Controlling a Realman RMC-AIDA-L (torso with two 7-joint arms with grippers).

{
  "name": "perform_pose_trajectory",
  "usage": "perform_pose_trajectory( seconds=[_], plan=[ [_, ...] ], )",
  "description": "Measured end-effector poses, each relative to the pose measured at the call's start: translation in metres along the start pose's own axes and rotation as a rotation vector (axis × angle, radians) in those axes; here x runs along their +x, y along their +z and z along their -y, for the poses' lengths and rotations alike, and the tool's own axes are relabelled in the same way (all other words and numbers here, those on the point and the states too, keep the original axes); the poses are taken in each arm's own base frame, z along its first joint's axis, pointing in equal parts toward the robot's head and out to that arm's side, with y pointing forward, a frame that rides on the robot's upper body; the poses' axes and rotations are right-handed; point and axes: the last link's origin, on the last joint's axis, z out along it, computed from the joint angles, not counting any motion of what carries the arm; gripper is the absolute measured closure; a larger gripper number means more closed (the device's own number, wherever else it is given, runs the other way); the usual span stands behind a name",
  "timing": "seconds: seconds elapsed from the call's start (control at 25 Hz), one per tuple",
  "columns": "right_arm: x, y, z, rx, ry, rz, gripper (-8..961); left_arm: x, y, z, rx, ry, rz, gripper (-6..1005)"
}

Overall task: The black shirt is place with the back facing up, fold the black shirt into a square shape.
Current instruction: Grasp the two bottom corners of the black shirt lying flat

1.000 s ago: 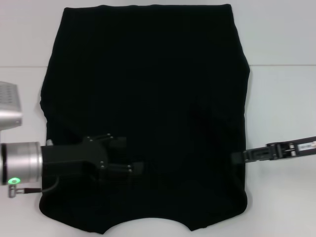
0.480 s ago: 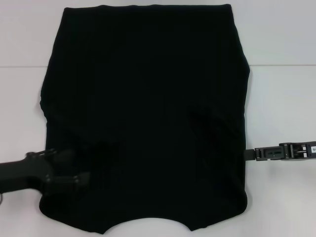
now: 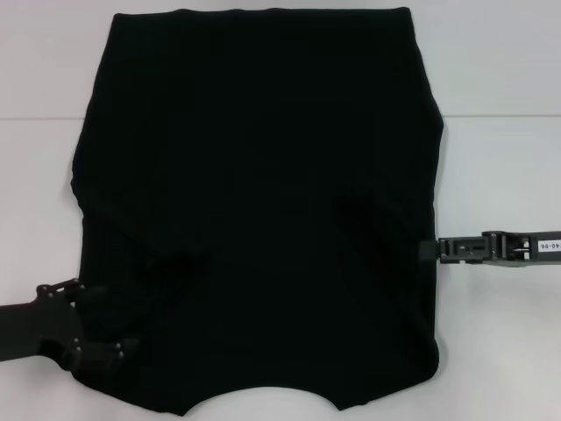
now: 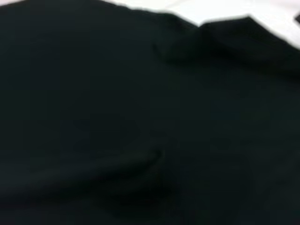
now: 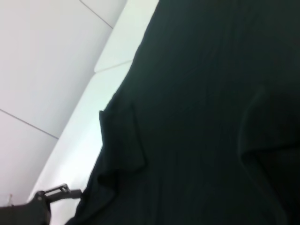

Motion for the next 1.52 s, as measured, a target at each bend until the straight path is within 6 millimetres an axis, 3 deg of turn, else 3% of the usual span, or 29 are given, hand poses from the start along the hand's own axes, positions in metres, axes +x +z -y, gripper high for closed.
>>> perform_pose_trajectory(
  seconds=[0.68,1.36,1.52],
  plan=[
    [0.0,0.007,-0.004,-0.028,0.02,0.035,213,-0.004,0.001,0.003,0.016,0.044,0.061,149],
    [0.005,0.001,0.001,-0.009,0.006,0.029,246,-0.003,-0.003,0.003,0.02,-0.005,0.043,855],
    [0.01,-0.004,0.005,-0.004,0.002,0.028,254,-0.003,-0.004,0.004,0.028,-0.016,0.036,905]
  ],
)
